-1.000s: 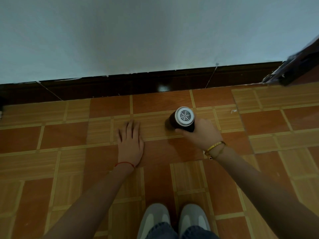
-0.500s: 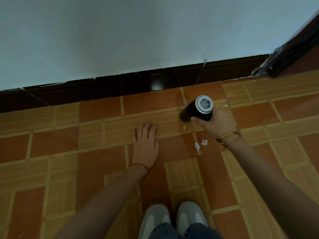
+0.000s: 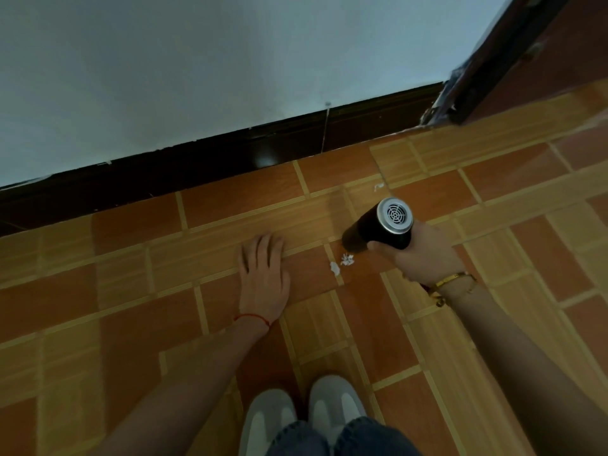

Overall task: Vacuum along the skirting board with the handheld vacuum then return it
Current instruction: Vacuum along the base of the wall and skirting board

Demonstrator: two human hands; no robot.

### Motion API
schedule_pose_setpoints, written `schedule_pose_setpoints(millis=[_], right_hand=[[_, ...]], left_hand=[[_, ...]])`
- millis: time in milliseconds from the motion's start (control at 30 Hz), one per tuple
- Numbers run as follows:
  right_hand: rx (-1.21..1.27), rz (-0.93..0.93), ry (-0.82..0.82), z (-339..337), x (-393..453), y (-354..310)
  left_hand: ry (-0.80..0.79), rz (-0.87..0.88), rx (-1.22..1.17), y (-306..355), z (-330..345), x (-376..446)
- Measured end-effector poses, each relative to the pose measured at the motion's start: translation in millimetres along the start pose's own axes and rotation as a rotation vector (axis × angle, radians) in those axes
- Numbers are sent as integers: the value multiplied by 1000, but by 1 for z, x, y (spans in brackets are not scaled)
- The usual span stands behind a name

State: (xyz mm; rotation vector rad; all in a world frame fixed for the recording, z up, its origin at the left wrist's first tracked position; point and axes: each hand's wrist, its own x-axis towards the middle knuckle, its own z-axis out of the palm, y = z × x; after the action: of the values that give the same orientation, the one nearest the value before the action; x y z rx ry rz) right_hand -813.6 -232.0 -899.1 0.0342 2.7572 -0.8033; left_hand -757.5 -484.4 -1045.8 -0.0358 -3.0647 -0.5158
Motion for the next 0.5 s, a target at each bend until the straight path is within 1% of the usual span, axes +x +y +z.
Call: schedule_pose_setpoints(millis=[67, 100, 233, 300, 400, 500], right_hand=[[-14, 22, -92, -1, -6, 4], [-17, 24, -113, 0, -8, 6], [-7, 21, -63, 4, -15, 7], [8, 30, -84, 4, -16, 6], [29, 36, -59, 2, -17, 7], [24, 43, -98, 0, -18, 4]], left_hand=[[2, 1, -7, 0, 1, 0], [7, 5, -12, 0, 1, 0], [19, 13, -18, -1, 2, 0], [23, 17, -16, -1, 2, 0], [21, 17, -16, -2, 2, 0], [22, 15, -16, -2, 2, 0]])
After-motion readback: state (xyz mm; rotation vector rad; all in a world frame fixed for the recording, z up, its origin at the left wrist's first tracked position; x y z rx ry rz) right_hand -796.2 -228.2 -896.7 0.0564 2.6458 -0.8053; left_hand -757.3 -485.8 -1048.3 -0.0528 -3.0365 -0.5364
